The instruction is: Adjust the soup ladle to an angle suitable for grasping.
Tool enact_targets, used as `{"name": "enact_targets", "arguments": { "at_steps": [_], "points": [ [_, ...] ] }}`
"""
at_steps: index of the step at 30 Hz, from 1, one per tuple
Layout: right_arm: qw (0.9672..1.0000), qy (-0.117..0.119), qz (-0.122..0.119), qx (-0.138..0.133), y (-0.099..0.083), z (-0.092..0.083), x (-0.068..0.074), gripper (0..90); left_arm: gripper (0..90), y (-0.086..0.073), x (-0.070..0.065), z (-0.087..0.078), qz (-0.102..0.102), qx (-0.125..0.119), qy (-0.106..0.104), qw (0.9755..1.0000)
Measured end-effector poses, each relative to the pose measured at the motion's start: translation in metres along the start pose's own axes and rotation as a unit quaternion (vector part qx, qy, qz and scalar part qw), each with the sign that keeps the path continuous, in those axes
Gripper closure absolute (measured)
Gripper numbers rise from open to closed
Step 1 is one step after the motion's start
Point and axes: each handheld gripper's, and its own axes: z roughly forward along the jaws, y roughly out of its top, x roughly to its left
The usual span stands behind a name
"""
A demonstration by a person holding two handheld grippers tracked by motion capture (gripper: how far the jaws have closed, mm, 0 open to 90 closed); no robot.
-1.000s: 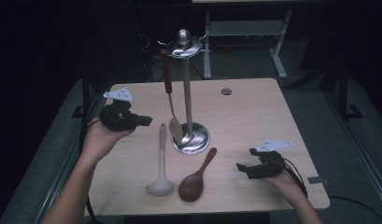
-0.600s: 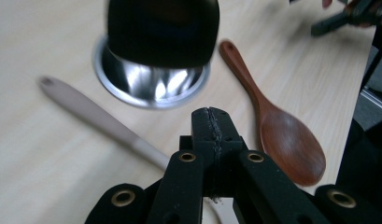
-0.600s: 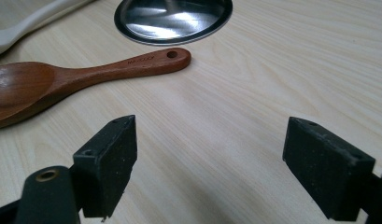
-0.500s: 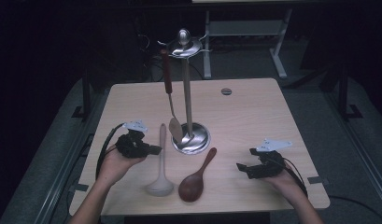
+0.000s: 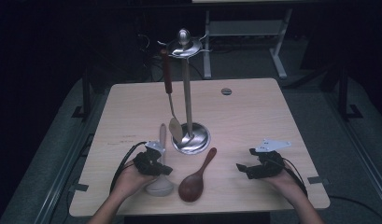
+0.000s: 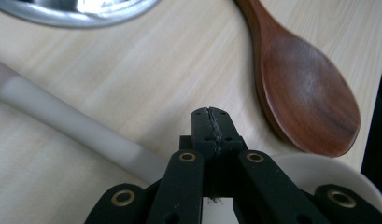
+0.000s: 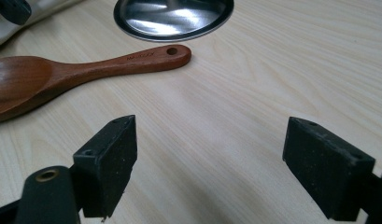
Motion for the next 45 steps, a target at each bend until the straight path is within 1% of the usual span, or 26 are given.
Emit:
{"name": "enact_targets", "arguments": {
  "at_steps": [4, 8, 14, 17, 22, 27, 37, 41, 45],
  "points": [
    [1.0, 0.001, -0.006, 0.004, 0.0, 0.001, 0.001, 17.8, 90.0, -0.004, 0.001, 0.001, -0.008, 0.009, 0.0, 0.9999],
    [0.9999, 0.003, -0.009, 0.005, 0.0, 0.002, 0.002, 17.8, 90.0, -0.007, 0.001, 0.003, -0.015, 0.008, -0.006, 0.9998],
    [0.9999, 0.003, -0.009, 0.008, 0.0, 0.003, 0.003, 17.7, 90.0, -0.007, 0.002, 0.002, -0.01, 0.018, -0.011, 0.9997],
    [0.9999, 0.003, -0.008, 0.008, 0.0, 0.003, 0.003, 17.7, 90.0, -0.01, 0.003, 0.0, -0.013, 0.019, -0.016, 0.9996],
    [0.9999, 0.002, -0.01, 0.008, -0.001, 0.003, 0.002, 17.7, 90.0, -0.021, 0.006, -0.009, -0.017, 0.019, -0.015, 0.9996],
    [0.9999, 0.003, -0.011, 0.01, 0.0, 0.004, 0.002, 17.7, 90.0, -0.034, 0.01, -0.019, -0.027, 0.018, -0.008, 0.9994],
    [0.9999, 0.002, -0.009, 0.011, -0.001, 0.005, 0.003, 17.8, 90.0, -0.059, 0.017, -0.04, -0.045, 0.019, 0.017, 0.9987],
    [0.9999, 0.003, -0.008, 0.012, -0.001, 0.005, 0.003, 17.8, 90.0, -0.069, 0.02, -0.049, -0.058, 0.013, 0.027, 0.9979],
    [0.9999, 0.004, -0.008, 0.014, -0.001, 0.006, 0.004, 17.8, 90.0, -0.075, 0.021, -0.053, -0.066, 0.009, 0.032, 0.9972]
  ]
}}
